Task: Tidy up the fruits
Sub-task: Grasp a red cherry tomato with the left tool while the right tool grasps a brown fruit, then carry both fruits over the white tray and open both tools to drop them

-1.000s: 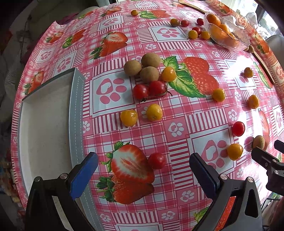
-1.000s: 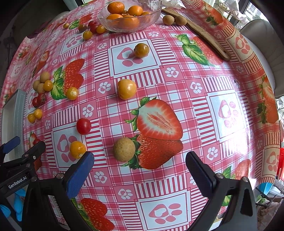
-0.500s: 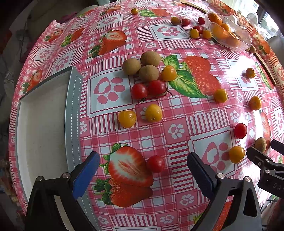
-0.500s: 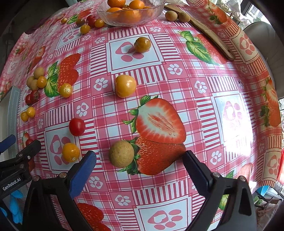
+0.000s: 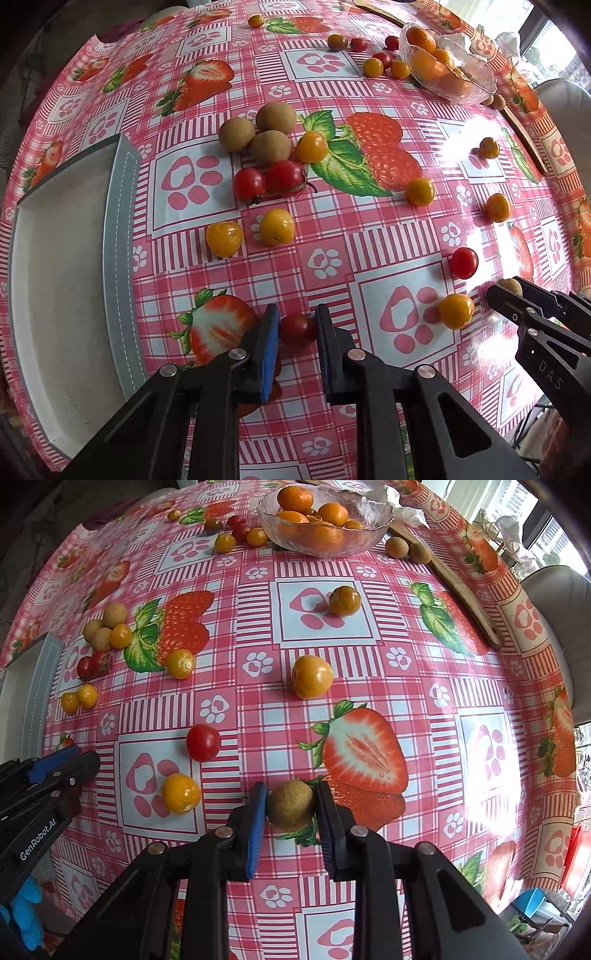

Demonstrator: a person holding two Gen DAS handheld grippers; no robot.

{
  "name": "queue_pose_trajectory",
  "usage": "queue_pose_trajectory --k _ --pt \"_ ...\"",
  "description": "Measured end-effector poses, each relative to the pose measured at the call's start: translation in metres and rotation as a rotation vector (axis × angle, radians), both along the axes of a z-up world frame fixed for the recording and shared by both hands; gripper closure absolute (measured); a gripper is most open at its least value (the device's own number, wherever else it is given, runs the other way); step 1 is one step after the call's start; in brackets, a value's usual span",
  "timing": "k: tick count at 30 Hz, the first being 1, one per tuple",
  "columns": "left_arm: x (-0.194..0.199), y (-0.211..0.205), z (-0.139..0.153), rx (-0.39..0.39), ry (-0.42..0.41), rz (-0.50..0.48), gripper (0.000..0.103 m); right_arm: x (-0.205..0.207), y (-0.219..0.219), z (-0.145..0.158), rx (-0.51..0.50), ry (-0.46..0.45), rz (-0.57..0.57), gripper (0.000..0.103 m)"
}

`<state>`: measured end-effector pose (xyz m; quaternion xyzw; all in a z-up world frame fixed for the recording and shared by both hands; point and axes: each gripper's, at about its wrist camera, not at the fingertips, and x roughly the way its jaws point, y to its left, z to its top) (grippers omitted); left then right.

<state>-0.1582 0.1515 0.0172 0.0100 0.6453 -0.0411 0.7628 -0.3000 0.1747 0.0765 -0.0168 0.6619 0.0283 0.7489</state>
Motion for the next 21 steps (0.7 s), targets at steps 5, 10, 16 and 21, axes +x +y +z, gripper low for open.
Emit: queue_pose_trajectory --k 5,10,16,21 --pt "-0.007 0.015 0.017 -0.04 -0.022 0.016 0.082 0.042 -0.067 -0.031 0.112 0.022 -0.079 0.075" --pt "-0.012 0.036 0.038 -0.051 -0.045 0.037 0.082 0.093 -0.182 -0.025 0.154 0.027 -0.053 0.075" --pt "-0.015 0.076 0.056 -0.048 -0.071 0.105 0.082 0.123 -0.147 -0.021 0.196 0.007 0.008 0.074" --pt "-0.017 0.121 0.065 -0.017 -0.098 0.175 0.082 0.17 -0.11 -0.02 0.25 -0.006 0.08 0.074"
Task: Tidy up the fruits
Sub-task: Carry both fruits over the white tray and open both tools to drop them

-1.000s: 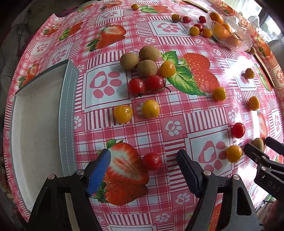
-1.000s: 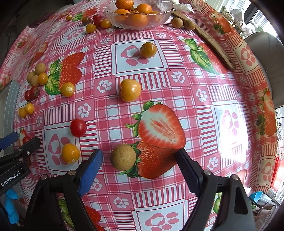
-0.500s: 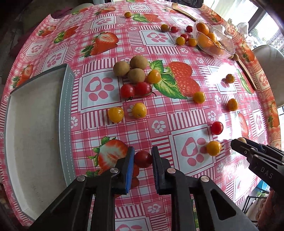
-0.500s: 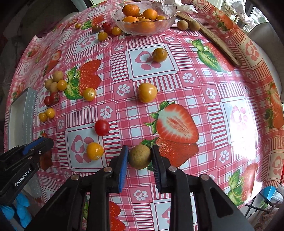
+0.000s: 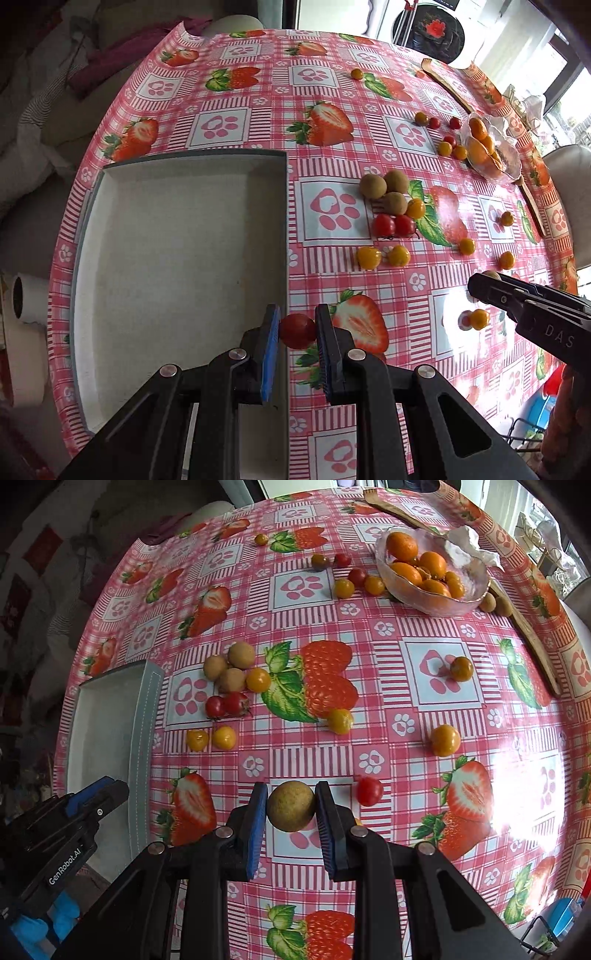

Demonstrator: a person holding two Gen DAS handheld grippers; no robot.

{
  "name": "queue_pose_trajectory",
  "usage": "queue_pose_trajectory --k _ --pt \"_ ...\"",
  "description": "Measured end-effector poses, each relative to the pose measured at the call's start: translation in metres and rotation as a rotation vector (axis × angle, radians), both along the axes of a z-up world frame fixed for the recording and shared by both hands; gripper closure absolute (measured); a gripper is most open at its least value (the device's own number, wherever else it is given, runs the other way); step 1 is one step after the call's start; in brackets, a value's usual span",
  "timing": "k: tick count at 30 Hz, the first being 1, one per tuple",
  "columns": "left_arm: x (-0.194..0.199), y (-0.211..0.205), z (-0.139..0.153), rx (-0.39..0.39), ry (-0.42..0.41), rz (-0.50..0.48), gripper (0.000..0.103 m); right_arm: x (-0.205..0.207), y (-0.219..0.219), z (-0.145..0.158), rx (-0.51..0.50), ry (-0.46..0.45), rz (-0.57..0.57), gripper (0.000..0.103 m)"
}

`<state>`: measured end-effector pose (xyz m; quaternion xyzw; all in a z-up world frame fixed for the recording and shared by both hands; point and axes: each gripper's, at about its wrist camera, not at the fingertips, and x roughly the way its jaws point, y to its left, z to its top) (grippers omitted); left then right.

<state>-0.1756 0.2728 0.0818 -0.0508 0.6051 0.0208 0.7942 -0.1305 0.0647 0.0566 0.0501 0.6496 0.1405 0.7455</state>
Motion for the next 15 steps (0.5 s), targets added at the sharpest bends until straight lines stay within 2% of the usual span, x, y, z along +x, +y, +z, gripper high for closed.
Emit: queue_pose_trajectory --k 5,11,15 --pt "0.002 0.059 0.0 0.043 -0.02 0.093 0.082 0.027 0.058 -0.003 0.06 -0.015 0.102 0.075" --pt "0.005 0.116 -0.024 0.11 -0.008 0.168 0.082 0.041 0.153 -0.014 0.125 0.008 0.197 0.075" --pt "0.007 0.135 -0.04 0.093 0.009 0.196 0.082 0.052 0.2 -0.03 0.132 0.053 0.223 0.075"
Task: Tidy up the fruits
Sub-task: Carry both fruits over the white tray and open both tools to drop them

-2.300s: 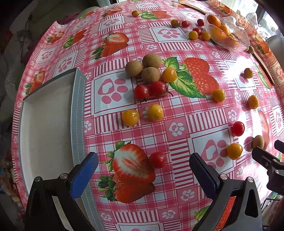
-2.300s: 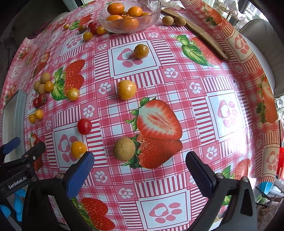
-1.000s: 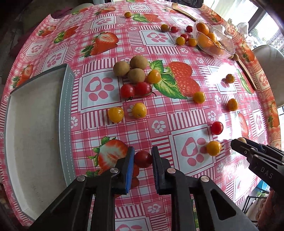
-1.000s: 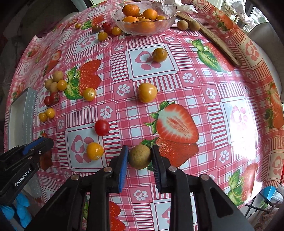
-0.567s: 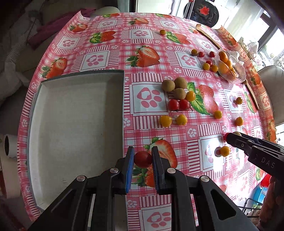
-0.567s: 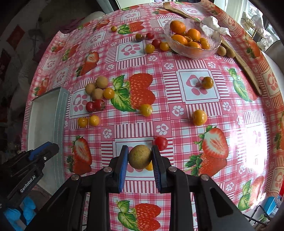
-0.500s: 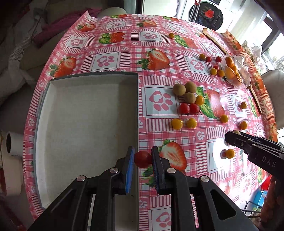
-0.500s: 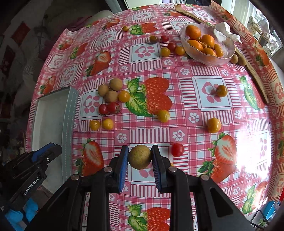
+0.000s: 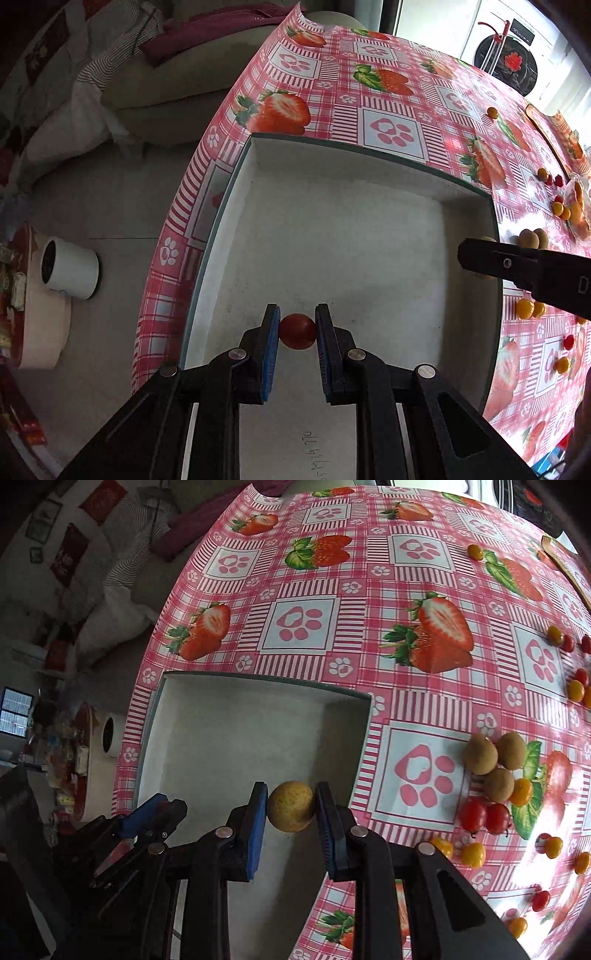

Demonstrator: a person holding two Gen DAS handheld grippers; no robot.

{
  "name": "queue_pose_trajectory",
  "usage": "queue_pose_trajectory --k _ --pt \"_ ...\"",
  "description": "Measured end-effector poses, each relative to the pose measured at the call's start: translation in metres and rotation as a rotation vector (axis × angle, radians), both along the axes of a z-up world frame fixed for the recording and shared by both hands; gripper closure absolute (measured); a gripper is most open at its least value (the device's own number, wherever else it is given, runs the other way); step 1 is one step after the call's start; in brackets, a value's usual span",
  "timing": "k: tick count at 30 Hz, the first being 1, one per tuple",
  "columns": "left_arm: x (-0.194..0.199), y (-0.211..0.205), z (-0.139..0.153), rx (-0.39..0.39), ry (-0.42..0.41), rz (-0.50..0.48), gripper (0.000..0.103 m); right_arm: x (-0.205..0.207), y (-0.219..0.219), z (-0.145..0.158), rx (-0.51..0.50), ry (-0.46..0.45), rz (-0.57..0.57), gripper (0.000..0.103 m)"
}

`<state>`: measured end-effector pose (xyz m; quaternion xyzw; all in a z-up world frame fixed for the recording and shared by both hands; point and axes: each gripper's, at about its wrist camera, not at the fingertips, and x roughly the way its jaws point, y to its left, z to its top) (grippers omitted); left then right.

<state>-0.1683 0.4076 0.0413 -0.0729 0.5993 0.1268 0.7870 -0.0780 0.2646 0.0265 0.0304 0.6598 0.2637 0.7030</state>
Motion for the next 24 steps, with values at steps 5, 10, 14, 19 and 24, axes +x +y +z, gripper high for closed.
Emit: queue_pose_trajectory --k 5,10,14,19,24 --pt "-0.001 0.007 -0.013 -0.02 0.016 0.01 0.082 0.011 0.032 -0.017 -0.064 -0.002 0.024 0.075" --pt "-0.002 0.004 -0.016 0.002 0.02 -0.013 0.081 0.01 0.043 -0.029 -0.119 -0.001 0.034 0.074" --pt "-0.002 0.002 -0.016 0.03 0.026 -0.032 0.074 0.007 0.048 -0.029 -0.142 -0.033 0.047 0.072" --pt "-0.004 -0.002 -0.008 0.082 -0.014 -0.028 0.025 0.007 0.047 -0.028 -0.107 -0.022 0.037 0.044" --pt "-0.006 -0.008 -0.005 0.078 0.007 -0.037 0.025 0.01 0.03 -0.012 -0.042 -0.028 -0.003 0.038"
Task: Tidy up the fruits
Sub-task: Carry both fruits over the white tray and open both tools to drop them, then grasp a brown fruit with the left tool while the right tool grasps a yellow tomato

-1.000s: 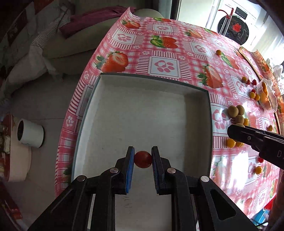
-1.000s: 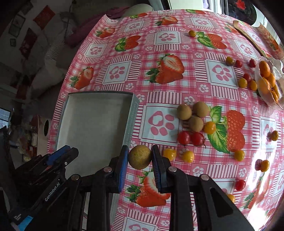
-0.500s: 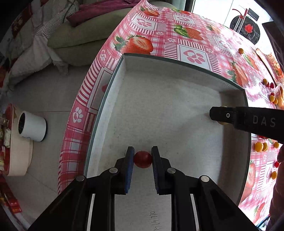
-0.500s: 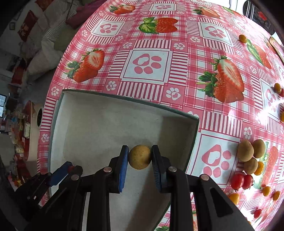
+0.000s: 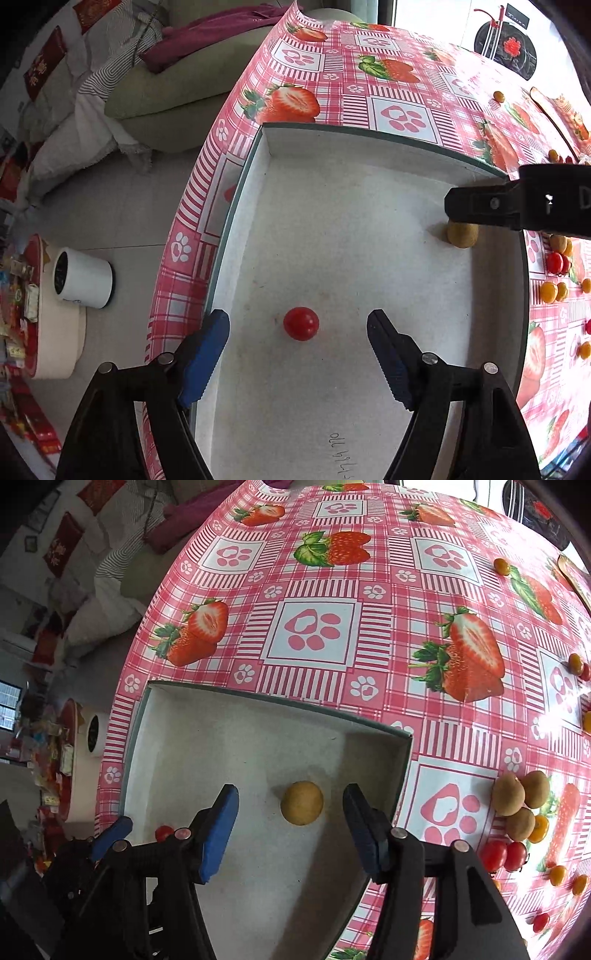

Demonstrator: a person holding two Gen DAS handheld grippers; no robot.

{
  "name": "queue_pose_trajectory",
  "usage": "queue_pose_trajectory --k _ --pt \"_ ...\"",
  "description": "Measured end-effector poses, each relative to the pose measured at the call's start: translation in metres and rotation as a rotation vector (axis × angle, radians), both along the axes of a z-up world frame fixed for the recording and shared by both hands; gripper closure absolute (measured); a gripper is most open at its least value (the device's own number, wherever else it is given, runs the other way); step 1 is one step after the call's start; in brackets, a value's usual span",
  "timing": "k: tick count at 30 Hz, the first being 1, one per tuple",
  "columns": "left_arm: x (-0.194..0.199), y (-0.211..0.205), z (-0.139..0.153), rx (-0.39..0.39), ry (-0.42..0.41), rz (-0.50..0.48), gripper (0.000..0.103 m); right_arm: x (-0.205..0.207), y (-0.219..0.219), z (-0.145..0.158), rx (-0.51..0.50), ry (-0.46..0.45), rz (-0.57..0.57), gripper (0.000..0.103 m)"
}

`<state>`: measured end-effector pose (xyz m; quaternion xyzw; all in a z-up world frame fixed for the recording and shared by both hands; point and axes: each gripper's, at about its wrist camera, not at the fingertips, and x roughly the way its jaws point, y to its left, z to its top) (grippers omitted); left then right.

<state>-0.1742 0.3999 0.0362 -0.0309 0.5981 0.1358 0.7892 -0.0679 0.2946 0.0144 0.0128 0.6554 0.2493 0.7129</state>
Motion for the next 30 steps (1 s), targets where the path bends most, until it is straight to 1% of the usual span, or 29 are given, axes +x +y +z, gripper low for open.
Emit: queue_pose_trajectory --k 3,5,8,11,16,22,26,30 --pt "0.002 -0.012 0.009 0.012 -0.009 -0.02 0.025 0.0 -0.017 0.017 0.031 -0.024 -0.026 0.034" --pt "0.005 -0.018 0.016 0.018 -0.026 -0.048 0.025 -0.004 -0.035 0.032 0.04 -0.042 -0.046 0.034" --pt "0.015 -0.04 0.027 0.029 -0.047 -0.104 0.025 -0.009 -0.068 0.043 0.028 -0.059 -0.103 0.034" --pt "0.028 -0.064 0.037 0.014 -0.066 -0.162 0.025 -0.016 -0.109 0.052 0.002 -0.059 -0.173 0.034" --pt "0.047 -0.113 0.046 -0.008 -0.085 -0.256 0.025 -0.027 -0.183 0.045 -0.063 -0.043 -0.305 0.034" --pt "0.074 -0.168 0.045 -0.046 -0.085 -0.345 0.025 -0.042 -0.259 0.031 -0.139 -0.014 -0.435 0.034" --pt "0.098 -0.198 0.036 -0.049 -0.076 -0.4 0.025 -0.048 -0.297 0.023 -0.168 -0.005 -0.496 0.034" --pt "0.12 -0.221 0.025 -0.043 -0.066 -0.454 0.025 -0.05 -0.32 0.018 -0.187 -0.01 -0.532 0.034"
